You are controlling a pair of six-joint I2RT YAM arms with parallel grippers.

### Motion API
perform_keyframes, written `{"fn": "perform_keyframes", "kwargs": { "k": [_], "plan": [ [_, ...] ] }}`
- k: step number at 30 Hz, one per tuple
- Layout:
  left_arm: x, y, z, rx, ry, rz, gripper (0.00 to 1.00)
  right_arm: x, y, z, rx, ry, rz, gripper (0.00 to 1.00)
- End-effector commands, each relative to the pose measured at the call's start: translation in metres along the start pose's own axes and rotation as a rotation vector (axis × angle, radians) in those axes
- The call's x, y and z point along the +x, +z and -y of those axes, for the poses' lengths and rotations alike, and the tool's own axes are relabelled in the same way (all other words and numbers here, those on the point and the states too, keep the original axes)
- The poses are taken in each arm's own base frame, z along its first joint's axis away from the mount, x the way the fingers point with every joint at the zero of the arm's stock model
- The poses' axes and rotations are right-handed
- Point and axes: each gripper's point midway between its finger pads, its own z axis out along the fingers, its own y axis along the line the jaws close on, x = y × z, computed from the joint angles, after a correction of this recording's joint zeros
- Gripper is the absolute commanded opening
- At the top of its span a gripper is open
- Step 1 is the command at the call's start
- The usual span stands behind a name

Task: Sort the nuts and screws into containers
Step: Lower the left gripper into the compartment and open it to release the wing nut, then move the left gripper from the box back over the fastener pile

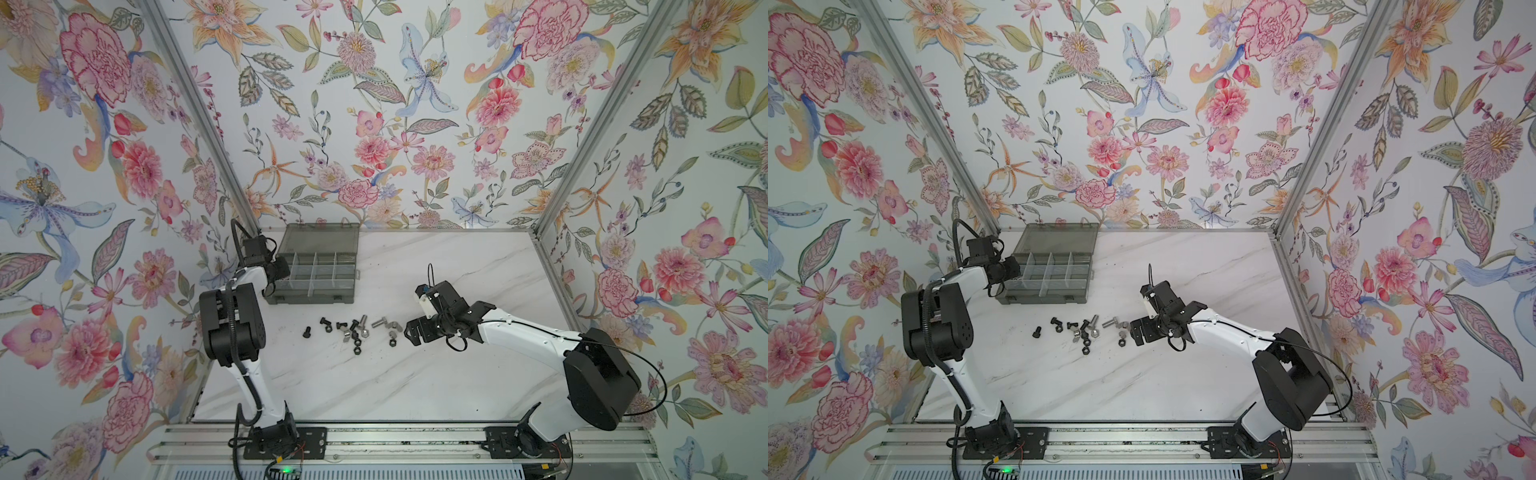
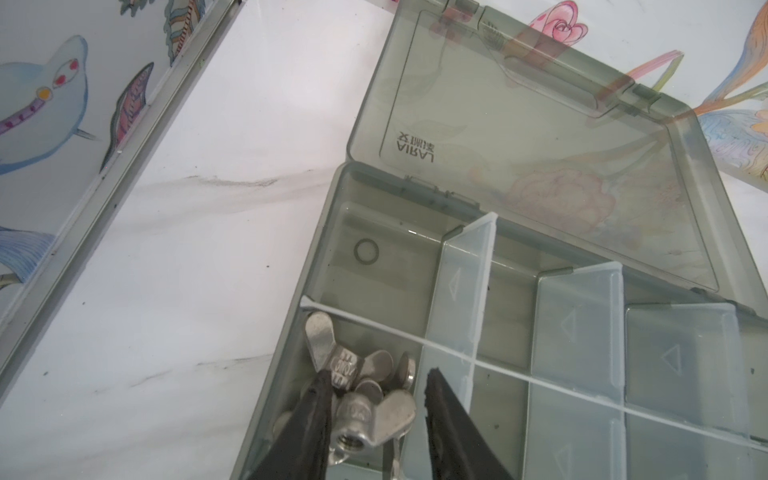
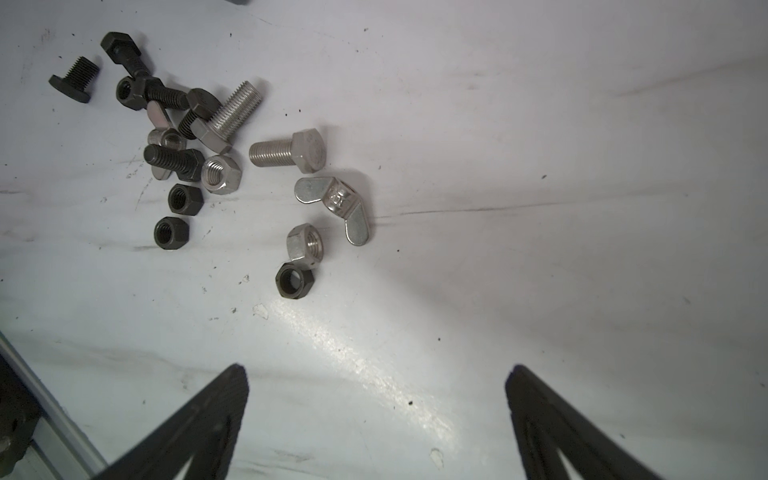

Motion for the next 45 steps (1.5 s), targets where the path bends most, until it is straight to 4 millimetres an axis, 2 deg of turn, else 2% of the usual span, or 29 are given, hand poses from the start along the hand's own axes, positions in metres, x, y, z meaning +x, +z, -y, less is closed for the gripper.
{"fn": "perform_keyframes", "kwargs": {
  "k": [1,5,9,13,16,18,25,30,36,45],
  "plan": [
    [-0.012,-0.028,0.016,0.032,0.002,0.047,0.42,0.002,-0.008,0.003,0.005,0.001,0.010,0.99],
    [-0.008,-0.052,0.038,0.036,0.044,0.056,0.49,0.002,-0.009,0.004,0.008,0.002,0.012,0.99],
    [0.011,-0.069,0.064,0.066,0.080,0.041,0.52,0.003,-0.011,0.004,0.011,0.004,0.018,0.99],
    [0.045,-0.080,0.097,0.105,0.143,0.005,0.54,0.006,-0.012,0.006,0.017,0.005,0.017,0.99],
    [0.076,-0.086,0.114,0.150,0.146,-0.023,0.55,0.006,-0.014,0.006,0.020,0.005,0.019,0.99],
    [0.089,-0.102,0.122,0.176,0.136,-0.014,0.55,0.007,-0.015,0.007,0.021,0.004,0.021,0.99],
    [0.145,-0.133,0.121,0.073,0.172,-0.051,0.62,0.009,-0.015,0.008,0.023,0.004,0.018,0.99],
    [0.181,-0.145,0.116,0.053,0.155,-0.095,0.64,0.009,-0.012,0.011,0.029,0.004,0.013,0.99],
    [0.209,-0.140,0.110,0.024,0.111,-0.130,0.65,0.010,-0.009,0.009,0.019,0.004,0.001,0.99],
    [0.238,-0.128,0.127,0.045,0.149,-0.204,0.65,0.011,-0.010,0.010,0.023,0.003,0.003,0.99]
  ]
}}
